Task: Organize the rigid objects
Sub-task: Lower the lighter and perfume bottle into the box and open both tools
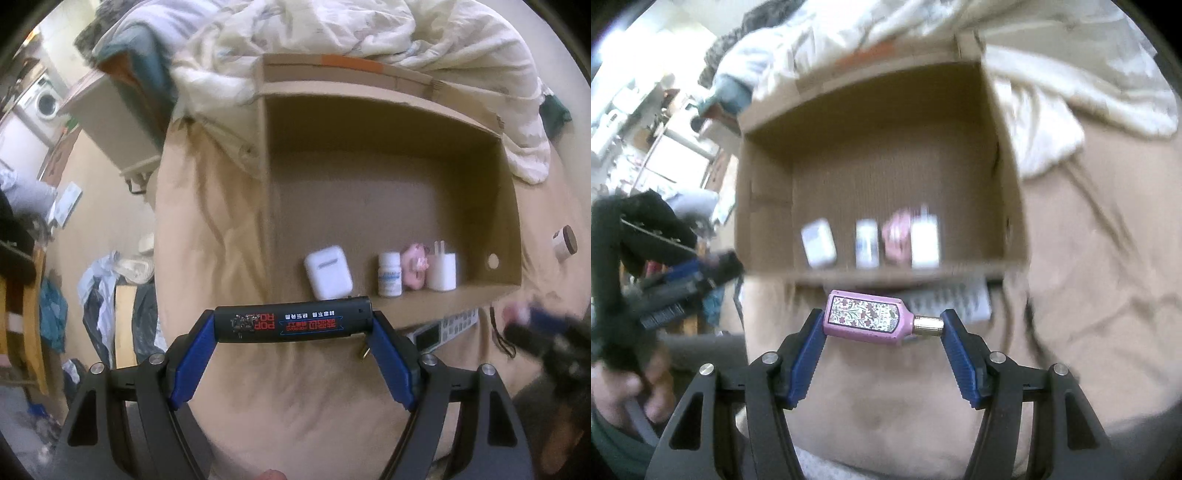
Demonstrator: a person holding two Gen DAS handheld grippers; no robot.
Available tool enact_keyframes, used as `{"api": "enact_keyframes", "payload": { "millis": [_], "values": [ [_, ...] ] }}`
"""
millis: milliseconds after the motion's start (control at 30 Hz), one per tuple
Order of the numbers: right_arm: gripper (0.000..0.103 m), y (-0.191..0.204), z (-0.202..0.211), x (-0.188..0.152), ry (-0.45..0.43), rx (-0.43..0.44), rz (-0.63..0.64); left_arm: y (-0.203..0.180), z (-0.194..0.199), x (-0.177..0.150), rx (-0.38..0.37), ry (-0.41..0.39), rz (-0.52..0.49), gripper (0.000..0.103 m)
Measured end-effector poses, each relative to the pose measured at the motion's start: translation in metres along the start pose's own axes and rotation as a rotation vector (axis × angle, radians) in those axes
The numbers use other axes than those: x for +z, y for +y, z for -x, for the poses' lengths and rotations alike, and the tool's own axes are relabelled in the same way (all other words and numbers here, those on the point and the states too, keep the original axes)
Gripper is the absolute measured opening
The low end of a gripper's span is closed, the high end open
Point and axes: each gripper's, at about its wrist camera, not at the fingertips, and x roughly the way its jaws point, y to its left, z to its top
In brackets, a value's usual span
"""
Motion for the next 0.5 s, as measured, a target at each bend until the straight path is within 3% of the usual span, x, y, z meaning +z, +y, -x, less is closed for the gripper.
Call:
{"api": "enact_keyframes", "payload": {
  "millis": [100,300,500],
  "values": [
    [0.067,0.008,-0.005,0.033,-0.018,0.009,0.01,-0.014,-0.003,0.017,0.012,0.0,-0.042,0.079],
    [0.067,0.029,-0.059,0.076,0.017,0.008,0.036,-0.043,-0.028,0.05,0.012,0.026,-0.136,0.079],
    [0.067,0.028,-0.102,0.079,0.079,-0.028,0.037,-0.049,-0.066,0.058,0.014,0.049,-0.151,0.079]
  ]
}}
